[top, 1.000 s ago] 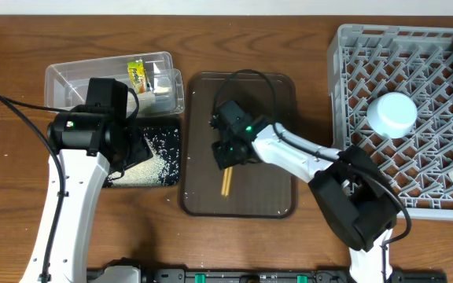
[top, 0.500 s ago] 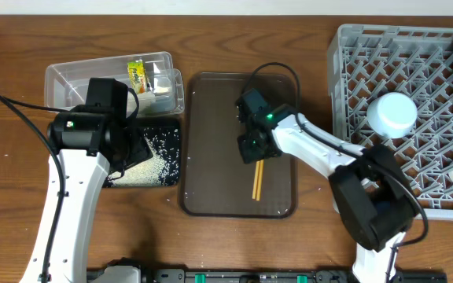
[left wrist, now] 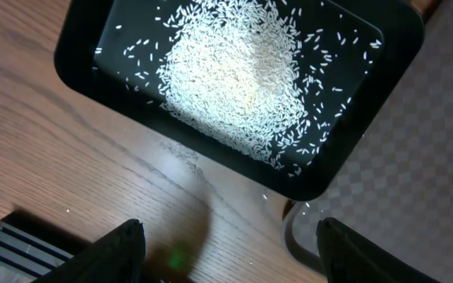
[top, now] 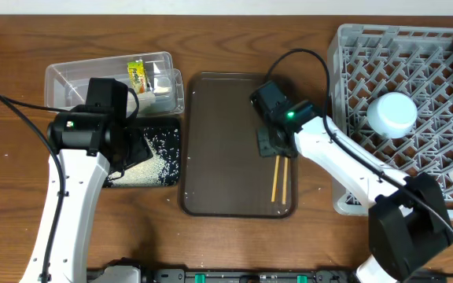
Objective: Sort waste into correct bins and load items into the dishwasher rack
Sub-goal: 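Drag chopsticks with right gripper toward right edge of tray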
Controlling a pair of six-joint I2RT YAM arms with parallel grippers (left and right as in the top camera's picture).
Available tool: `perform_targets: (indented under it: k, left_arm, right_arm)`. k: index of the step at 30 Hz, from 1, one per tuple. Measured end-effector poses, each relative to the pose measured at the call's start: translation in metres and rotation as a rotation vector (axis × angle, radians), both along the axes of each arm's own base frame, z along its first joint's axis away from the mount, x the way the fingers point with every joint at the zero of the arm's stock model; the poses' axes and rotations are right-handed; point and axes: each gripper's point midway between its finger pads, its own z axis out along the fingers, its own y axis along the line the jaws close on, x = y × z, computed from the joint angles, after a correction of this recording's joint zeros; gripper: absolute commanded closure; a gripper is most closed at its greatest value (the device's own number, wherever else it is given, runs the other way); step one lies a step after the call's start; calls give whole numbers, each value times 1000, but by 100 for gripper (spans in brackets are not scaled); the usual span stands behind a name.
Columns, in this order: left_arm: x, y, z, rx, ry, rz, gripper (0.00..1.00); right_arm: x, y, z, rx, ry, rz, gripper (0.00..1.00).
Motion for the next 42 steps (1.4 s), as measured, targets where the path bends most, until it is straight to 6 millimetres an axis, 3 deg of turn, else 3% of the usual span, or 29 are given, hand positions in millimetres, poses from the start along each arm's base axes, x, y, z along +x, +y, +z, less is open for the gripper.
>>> perform_targets:
  k: [9,25,42]
  left_arm:
    - [0,0,0,0,0,0,27]
    - [0,0,0,0,0,0,27]
    - [0,0,0,1,0,-2,27]
  right_arm:
    - [-26,-22,-40,-72,111,-113,94]
    - [-27,-12,-47,-21,106,-130,84]
    - [-37,-13,-65,-15,108,-136,83]
